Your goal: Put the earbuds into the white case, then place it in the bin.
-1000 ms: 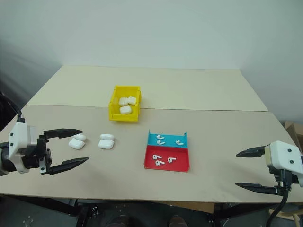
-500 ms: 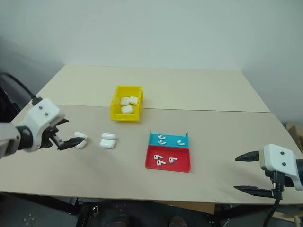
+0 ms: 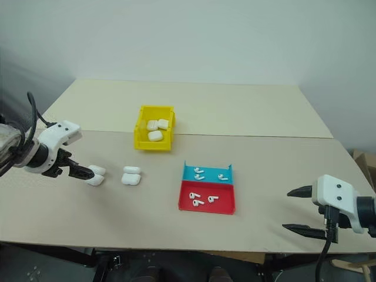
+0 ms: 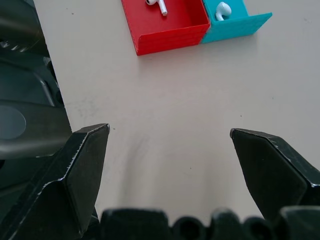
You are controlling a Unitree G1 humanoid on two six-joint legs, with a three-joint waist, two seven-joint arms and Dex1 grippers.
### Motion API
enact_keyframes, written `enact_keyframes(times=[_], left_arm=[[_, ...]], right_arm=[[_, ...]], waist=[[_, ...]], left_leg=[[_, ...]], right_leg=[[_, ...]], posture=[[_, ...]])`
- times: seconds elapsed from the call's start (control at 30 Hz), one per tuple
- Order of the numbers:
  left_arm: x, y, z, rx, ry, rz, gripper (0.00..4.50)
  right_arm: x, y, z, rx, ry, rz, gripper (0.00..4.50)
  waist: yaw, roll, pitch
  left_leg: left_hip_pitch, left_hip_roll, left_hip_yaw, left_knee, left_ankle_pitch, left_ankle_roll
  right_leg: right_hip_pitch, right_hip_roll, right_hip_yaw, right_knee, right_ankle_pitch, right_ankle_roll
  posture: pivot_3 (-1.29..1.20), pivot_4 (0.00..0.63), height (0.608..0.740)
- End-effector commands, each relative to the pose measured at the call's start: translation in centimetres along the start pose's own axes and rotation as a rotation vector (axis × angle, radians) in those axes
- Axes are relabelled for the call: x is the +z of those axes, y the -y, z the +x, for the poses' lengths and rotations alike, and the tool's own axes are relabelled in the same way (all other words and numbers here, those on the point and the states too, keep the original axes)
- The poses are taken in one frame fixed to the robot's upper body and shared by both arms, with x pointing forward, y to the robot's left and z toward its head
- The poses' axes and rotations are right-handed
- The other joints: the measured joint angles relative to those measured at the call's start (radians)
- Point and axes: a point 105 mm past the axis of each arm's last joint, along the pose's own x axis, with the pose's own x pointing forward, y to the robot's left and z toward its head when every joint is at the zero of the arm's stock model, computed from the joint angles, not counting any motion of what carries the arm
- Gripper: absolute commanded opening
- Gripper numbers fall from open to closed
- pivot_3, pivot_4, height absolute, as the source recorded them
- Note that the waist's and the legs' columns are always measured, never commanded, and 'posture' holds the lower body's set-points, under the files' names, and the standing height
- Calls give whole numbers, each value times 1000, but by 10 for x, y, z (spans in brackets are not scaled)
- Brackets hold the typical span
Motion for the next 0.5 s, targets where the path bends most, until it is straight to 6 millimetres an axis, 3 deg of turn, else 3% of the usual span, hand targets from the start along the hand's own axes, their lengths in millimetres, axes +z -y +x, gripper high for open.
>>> enact_keyframes(times=[0.03, 0.2, 0.5], left_arm=[[3, -12, 1, 7, -7, -8, 4500], [4, -22, 17, 5, -47, 0, 4500], [13, -17, 38, -28, -93, 17, 4500]], right_arm=[[4, 1, 0, -16, 2, -8, 4471], [2, 0, 4, -33, -7, 1, 4471], [0, 1, 3, -58, -21, 20, 4471]], waist=[[1, 0, 0], [1, 0, 0], [1, 0, 0]], left_leg=[[0, 0, 0, 0, 0, 0], [0, 0, 0, 1, 0, 0], [-2, 0, -1, 2, 0, 0]], right_leg=[[0, 0, 0, 0, 0, 0], [0, 0, 0, 0, 0, 0], [-1, 0, -1, 0, 0, 0]], posture=[[0, 150, 740], [0, 150, 740], [0, 150, 740]])
